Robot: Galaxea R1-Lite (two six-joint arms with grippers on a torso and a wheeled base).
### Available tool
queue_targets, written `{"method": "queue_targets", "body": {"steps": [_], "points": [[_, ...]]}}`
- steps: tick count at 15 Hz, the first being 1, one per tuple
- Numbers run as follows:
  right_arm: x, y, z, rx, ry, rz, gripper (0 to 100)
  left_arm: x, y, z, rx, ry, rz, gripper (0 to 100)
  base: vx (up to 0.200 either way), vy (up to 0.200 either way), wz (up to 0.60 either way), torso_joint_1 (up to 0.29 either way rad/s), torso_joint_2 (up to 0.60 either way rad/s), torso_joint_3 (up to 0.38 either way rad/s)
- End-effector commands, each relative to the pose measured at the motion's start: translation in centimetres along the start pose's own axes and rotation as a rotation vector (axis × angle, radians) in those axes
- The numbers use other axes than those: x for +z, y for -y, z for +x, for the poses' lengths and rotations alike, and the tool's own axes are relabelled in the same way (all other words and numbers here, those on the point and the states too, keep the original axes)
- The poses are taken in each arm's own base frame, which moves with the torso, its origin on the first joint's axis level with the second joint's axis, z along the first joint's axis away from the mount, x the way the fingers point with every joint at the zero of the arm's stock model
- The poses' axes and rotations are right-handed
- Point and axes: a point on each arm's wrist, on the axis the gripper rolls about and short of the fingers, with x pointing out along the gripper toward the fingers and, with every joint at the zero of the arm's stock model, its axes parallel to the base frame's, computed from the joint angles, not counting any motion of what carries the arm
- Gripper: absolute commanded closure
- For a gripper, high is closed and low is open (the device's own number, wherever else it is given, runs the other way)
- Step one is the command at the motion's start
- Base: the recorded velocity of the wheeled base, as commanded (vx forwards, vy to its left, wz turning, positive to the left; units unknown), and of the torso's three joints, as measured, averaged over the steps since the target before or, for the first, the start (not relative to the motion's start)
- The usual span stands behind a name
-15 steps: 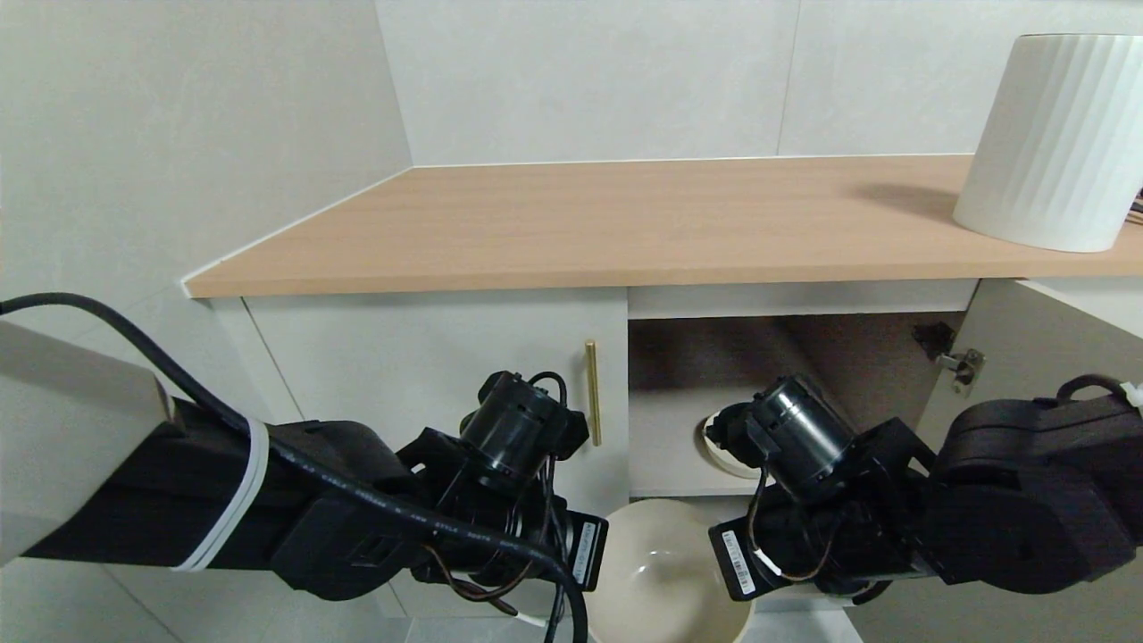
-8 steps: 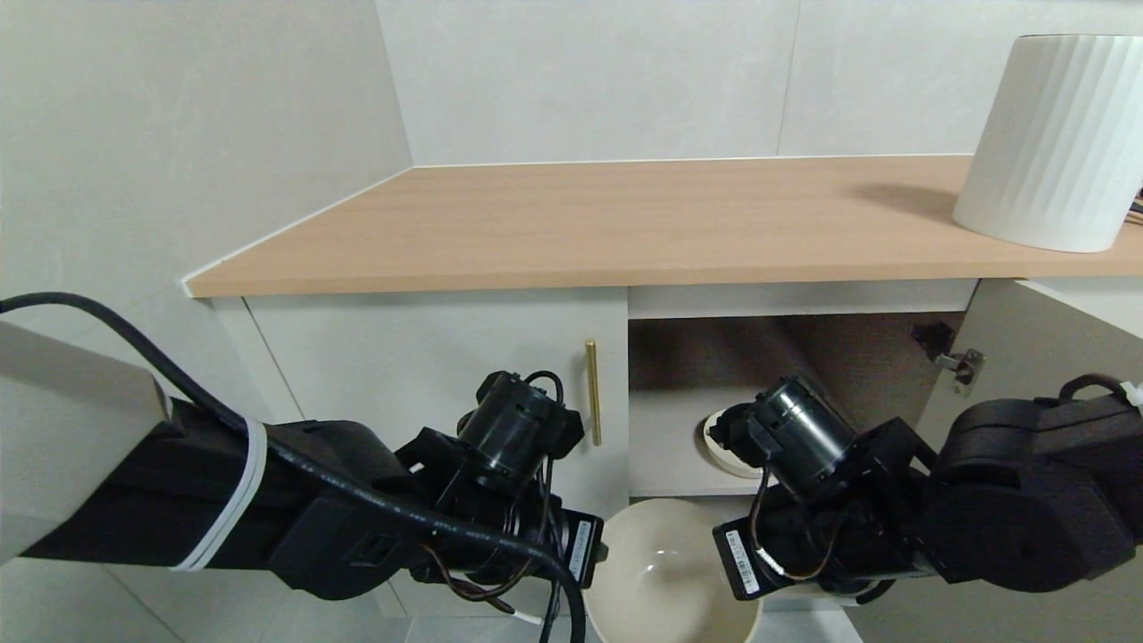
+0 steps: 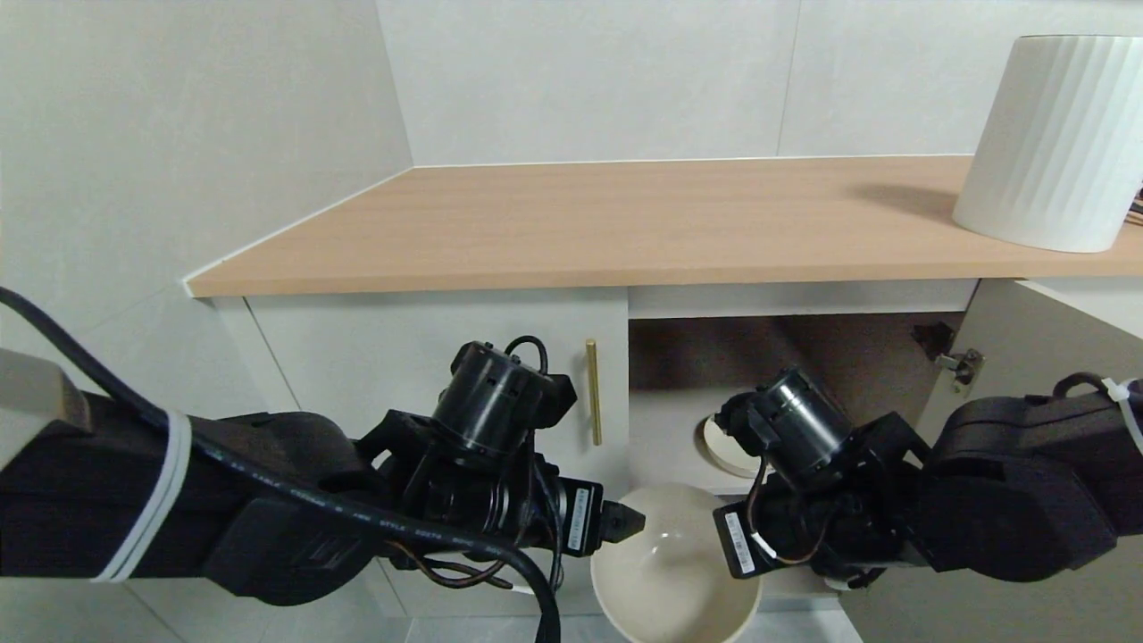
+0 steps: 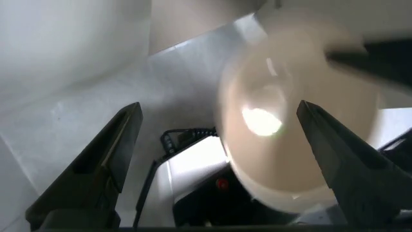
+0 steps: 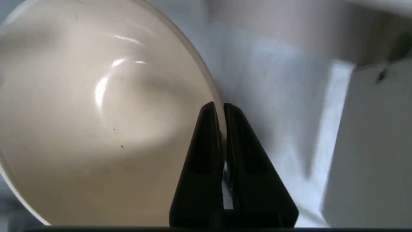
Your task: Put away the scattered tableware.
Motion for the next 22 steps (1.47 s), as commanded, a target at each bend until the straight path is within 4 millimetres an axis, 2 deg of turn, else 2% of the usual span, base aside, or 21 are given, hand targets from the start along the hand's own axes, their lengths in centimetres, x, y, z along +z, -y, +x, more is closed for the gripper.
{"method": "queue_targets", "body": {"steps": [1,4,5,8,9,11,15,19,22], "points": [[0.7,1.1,0.3,-0.044,0.053,0.06,100,0.4,0.2,-1.1,-0.015,0.033,-0.007,0,0.0,0.0,0.0,0.0,0.0,0.0],[2.6,4.3,1.2,-0.135,0.164,0.221,100,0.5,0.2,-1.1,-0.02,0.046,-0.009,0,0.0,0.0,0.0,0.0,0.0,0.0],[3.1,5.6,2.1,-0.159,0.187,0.259,100,0.5,0.3,-1.2,-0.021,0.049,-0.011,0,0.0,0.0,0.0,0.0,0.0,0.0],[4.1,8.2,5.1,-0.195,0.26,0.335,100,0.5,0.2,-1.1,-0.02,0.048,-0.011,0,0.0,0.0,0.0,0.0,0.0,0.0],[4.1,8.2,5.1,-0.195,0.26,0.335,100,0.5,0.2,-1.1,-0.02,0.048,-0.011,0,0.0,0.0,0.0,0.0,0.0,0.0],[4.4,10.7,8.3,-0.233,0.304,0.391,100,0.5,0.2,-1.1,-0.02,0.048,-0.011,0,0.0,0.0,0.0,0.0,0.0,0.0],[4.7,14.0,11.6,-0.283,0.348,0.449,100,0.5,0.2,-1.2,-0.018,0.049,-0.012,0,0.0,0.0,0.0,0.0,0.0,0.0],[4.9,16.1,14.4,-0.33,0.357,0.485,100,0.5,0.2,-1.1,-0.016,0.049,-0.012,0,0.0,0.0,0.0,0.0,0.0,0.0],[5.1,16.7,15.9,-0.336,0.368,0.496,100,0.5,0.2,-1.1,-0.016,0.049,-0.012,0,0.0,0.0,0.0,0.0,0.0,0.0]]}}
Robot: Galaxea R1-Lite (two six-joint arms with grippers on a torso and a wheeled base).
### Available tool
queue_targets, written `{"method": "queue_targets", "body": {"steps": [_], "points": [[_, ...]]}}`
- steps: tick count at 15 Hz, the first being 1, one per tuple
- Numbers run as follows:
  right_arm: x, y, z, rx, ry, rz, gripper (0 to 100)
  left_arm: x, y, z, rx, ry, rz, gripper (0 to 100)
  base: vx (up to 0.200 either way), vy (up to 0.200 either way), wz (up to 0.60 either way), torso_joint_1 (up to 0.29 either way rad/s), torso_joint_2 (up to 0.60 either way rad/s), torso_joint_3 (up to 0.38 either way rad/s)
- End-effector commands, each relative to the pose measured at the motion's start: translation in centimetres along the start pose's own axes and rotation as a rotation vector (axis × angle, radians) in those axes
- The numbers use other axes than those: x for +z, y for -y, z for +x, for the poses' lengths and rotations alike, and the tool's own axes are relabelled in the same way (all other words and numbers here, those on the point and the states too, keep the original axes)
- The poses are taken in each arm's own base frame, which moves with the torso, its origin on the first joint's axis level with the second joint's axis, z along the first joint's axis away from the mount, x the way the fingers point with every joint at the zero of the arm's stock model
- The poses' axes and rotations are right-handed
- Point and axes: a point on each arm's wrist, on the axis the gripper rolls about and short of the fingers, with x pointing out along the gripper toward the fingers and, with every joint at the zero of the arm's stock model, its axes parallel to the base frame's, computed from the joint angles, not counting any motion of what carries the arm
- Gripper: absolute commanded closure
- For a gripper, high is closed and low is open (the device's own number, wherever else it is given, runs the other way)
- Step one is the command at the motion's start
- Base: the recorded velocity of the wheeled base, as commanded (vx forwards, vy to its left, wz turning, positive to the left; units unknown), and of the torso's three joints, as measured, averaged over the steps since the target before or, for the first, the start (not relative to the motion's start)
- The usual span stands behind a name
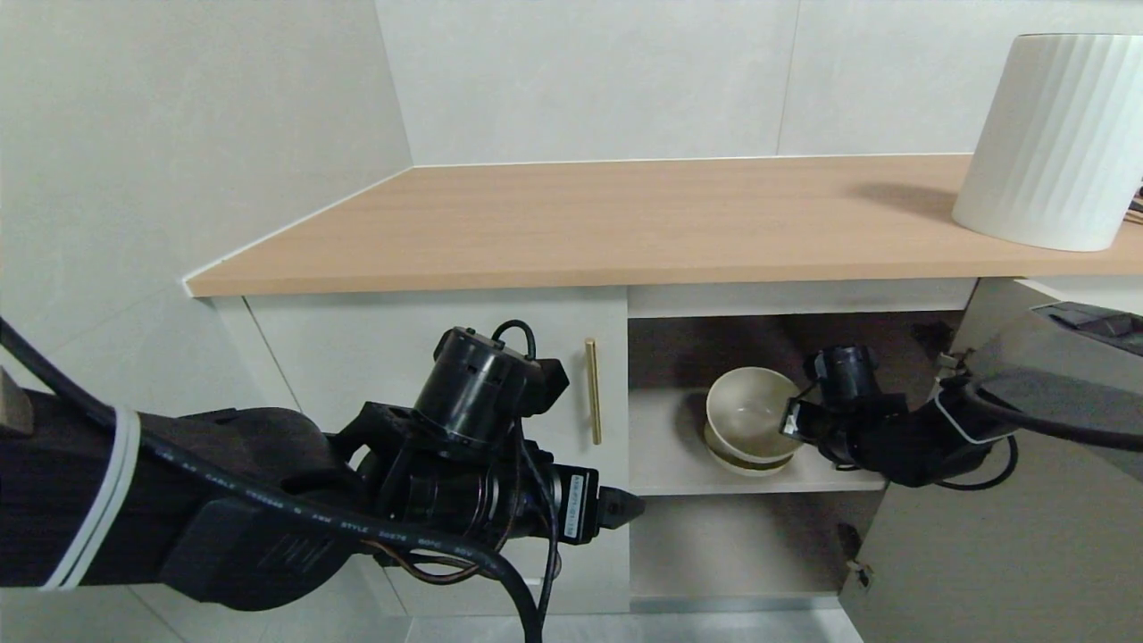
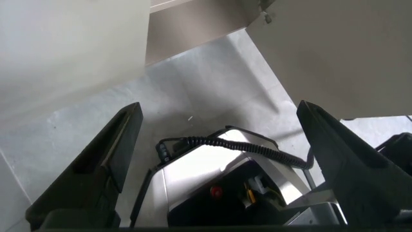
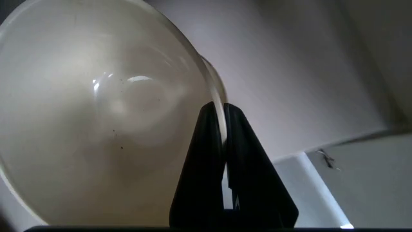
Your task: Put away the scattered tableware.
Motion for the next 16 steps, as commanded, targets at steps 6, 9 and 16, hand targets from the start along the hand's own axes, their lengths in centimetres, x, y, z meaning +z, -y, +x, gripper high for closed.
{"method": "queue_targets", "body": {"steps": [6,9,16], "points": [[-0.95,0.03,2.27,-0.023,-0.007,0.007,100,-0.02,-0.01,0.07,0.0,-0.002,0.0,0,0.0,0.0,0.0,0.0,0.0,0.0],[-1.05,0.04,2.39,-0.023,-0.008,0.006,100,-0.02,-0.01,0.07,0.0,-0.002,0.0,0,0.0,0.0,0.0,0.0,0.0,0.0],[-1.09,0.02,1.61,-0.013,-0.019,0.003,0,0.04,-0.03,-0.03,0.002,0.002,-0.001,0,0.0,0.0,0.0,0.0,0.0,0.0]]}}
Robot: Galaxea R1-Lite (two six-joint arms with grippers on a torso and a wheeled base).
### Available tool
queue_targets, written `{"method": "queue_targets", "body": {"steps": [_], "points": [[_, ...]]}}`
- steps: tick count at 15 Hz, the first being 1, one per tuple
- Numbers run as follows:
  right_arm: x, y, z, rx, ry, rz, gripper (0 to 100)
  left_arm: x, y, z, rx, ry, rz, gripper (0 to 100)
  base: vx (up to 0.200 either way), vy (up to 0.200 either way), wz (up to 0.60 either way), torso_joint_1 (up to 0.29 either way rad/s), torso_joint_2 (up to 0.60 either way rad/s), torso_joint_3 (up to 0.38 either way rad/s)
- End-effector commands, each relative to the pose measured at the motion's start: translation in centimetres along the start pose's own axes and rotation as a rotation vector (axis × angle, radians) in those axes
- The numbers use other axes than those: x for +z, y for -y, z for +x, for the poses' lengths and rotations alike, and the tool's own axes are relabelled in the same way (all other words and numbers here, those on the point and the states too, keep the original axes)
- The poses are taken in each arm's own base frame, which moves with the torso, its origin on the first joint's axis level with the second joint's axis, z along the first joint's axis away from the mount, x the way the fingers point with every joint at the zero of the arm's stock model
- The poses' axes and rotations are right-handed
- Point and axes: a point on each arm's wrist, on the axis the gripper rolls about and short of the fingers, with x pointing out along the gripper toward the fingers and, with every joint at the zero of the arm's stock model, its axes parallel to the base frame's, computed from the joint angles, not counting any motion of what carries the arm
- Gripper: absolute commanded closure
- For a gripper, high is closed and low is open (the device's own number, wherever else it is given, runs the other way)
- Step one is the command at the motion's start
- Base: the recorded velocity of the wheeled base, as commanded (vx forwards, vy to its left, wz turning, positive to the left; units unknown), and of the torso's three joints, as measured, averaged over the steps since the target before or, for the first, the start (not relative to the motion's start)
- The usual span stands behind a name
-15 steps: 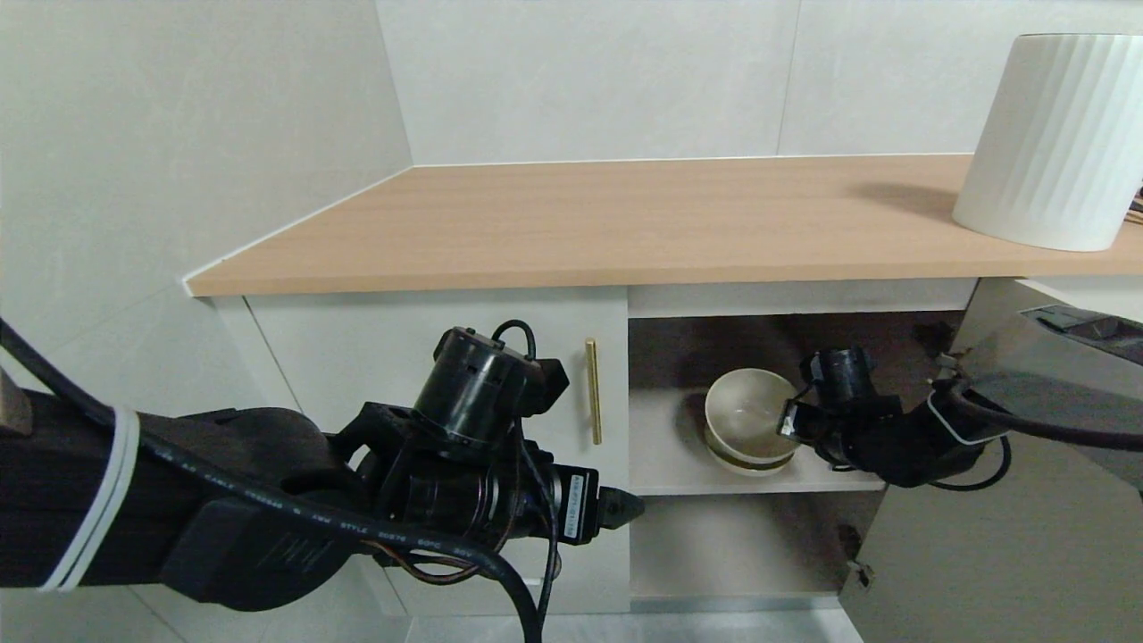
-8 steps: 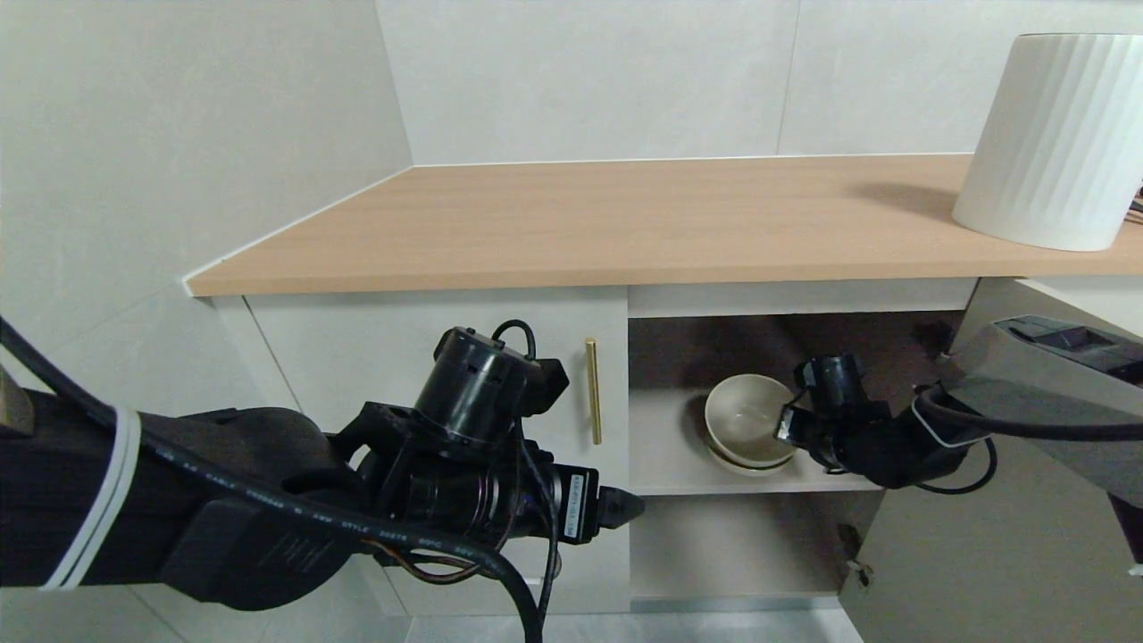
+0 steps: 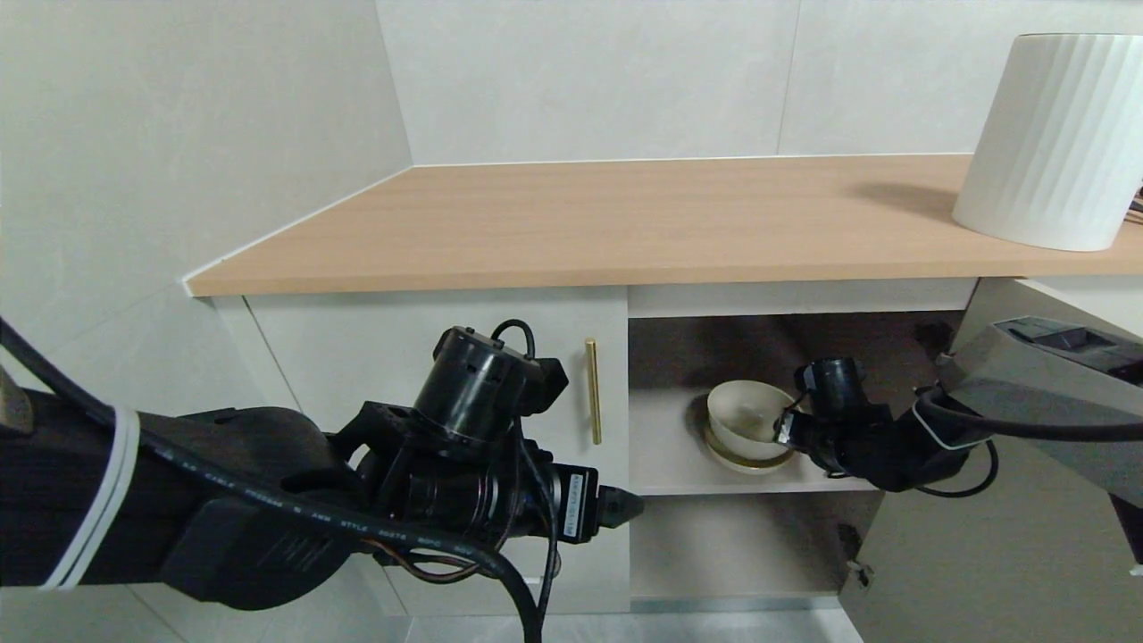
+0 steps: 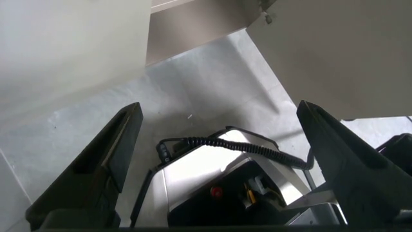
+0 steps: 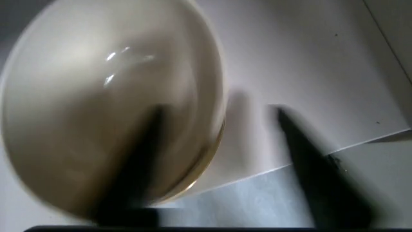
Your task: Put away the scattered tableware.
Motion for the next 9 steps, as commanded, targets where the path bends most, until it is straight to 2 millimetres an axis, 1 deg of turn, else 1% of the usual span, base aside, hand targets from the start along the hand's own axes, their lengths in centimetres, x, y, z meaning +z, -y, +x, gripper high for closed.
{"method": "queue_targets", "body": {"steps": [1,4,5,6,7,8,9], "points": [[0.3,-0.1,-0.7,0.008,0.005,0.0,0,0.1,0.0,-0.1,0.0,0.003,-0.002,0,0.0,0.0,0.0,0.0,0.0,0.0],[1.3,0.2,-3.1,0.022,0.01,0.001,0,0.4,-0.1,-0.8,-0.004,0.026,-0.009,0,0.0,0.0,0.0,0.0,0.0,0.0],[1.9,0.7,-6.2,0.082,-0.017,-0.01,0,1.0,-0.4,-2.0,-0.004,0.063,-0.037,0,0.0,0.0,0.0,0.0,0.0,0.0],[2.0,0.9,-9.8,0.17,-0.071,-0.052,0,1.2,-0.4,-3.7,-0.014,0.106,-0.055,0,0.0,0.0,0.0,0.0,0.0,0.0],[2.0,1.3,-12.8,0.203,-0.108,-0.1,0,1.3,-0.3,-5.5,-0.026,0.15,-0.053,0,0.0,0.0,0.0,0.0,0.0,0.0],[1.7,1.6,-15.4,0.222,-0.138,-0.139,0,1.5,-0.1,-7.2,-0.041,0.193,-0.049,0,0.0,0.0,0.0,0.0,0.0,0.0],[1.3,2.0,-17.5,0.235,-0.152,-0.168,0,1.5,-0.3,-8.6,-0.047,0.226,-0.051,0,0.0,0.0,0.0,0.0,0.0,0.0]]}}
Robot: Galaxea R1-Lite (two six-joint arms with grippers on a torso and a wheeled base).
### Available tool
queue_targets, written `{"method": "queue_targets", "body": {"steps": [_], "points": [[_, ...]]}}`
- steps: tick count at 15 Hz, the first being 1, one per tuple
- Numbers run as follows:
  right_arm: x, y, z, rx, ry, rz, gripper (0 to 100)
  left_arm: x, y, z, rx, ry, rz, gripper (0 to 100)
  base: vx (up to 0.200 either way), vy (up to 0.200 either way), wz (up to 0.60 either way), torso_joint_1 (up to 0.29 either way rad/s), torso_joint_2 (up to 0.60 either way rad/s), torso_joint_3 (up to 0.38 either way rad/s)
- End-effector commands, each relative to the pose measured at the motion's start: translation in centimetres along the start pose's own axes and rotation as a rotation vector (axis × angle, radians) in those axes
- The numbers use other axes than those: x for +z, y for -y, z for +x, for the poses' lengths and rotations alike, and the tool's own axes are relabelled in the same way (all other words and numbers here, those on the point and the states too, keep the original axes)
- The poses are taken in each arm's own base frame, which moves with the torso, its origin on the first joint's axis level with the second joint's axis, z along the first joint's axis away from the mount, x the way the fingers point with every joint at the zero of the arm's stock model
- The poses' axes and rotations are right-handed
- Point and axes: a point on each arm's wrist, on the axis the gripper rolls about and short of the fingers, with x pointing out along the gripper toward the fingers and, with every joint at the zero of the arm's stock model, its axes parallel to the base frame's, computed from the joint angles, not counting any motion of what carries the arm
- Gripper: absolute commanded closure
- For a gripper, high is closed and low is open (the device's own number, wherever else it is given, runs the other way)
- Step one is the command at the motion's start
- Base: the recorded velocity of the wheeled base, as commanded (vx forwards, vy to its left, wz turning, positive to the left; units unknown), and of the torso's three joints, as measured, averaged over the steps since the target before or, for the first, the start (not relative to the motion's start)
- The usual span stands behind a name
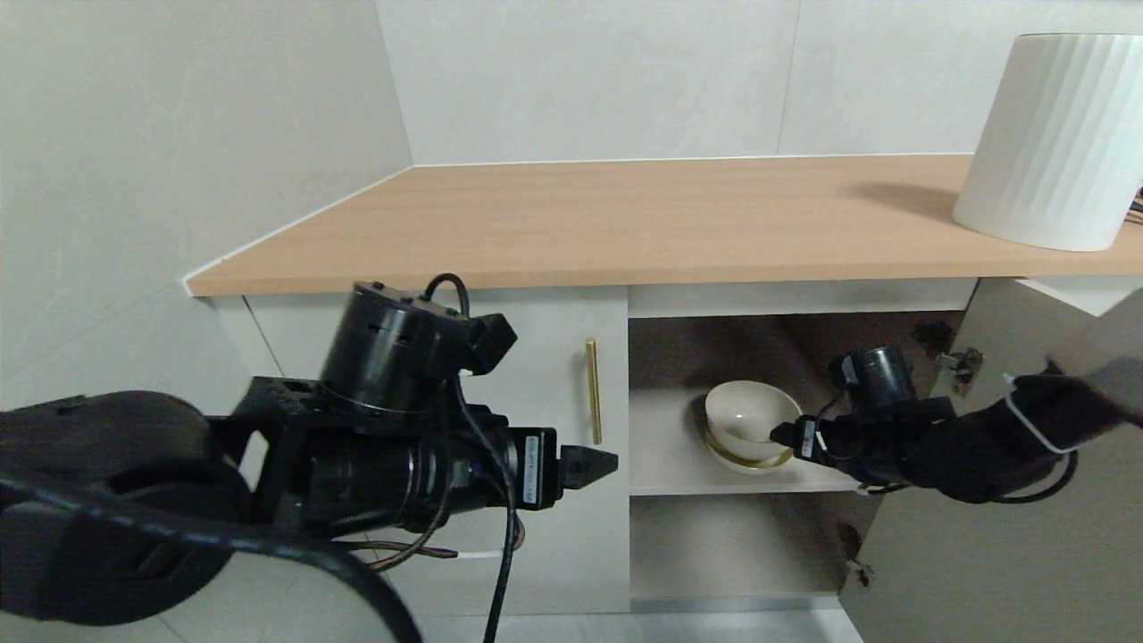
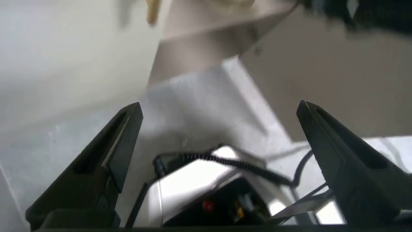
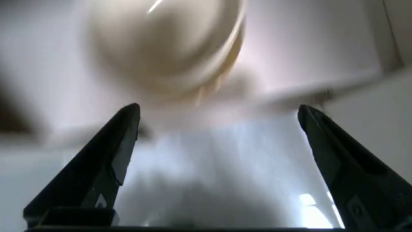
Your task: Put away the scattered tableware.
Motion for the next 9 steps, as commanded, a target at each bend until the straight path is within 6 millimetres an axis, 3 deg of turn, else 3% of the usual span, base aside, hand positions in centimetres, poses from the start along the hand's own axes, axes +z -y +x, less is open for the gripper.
{"method": "queue_targets", "body": {"steps": [1,4,9], "points": [[-1.4,-0.1,-10.8,0.133,-0.026,-0.116,0,0.6,0.0,-4.9,-0.033,0.115,-0.007,0,0.0,0.0,0.0,0.0,0.0,0.0],[-1.4,-0.1,-15.5,0.165,-0.041,-0.178,0,-0.6,-0.8,-7.1,-0.025,0.14,-0.014,0,0.0,0.0,0.0,0.0,0.0,0.0],[-1.9,-0.2,-19.2,0.194,-0.079,-0.225,0,-0.7,-1.9,-7.1,0.049,0.156,-0.037,0,0.0,0.0,0.0,0.0,0.0,0.0]]}}
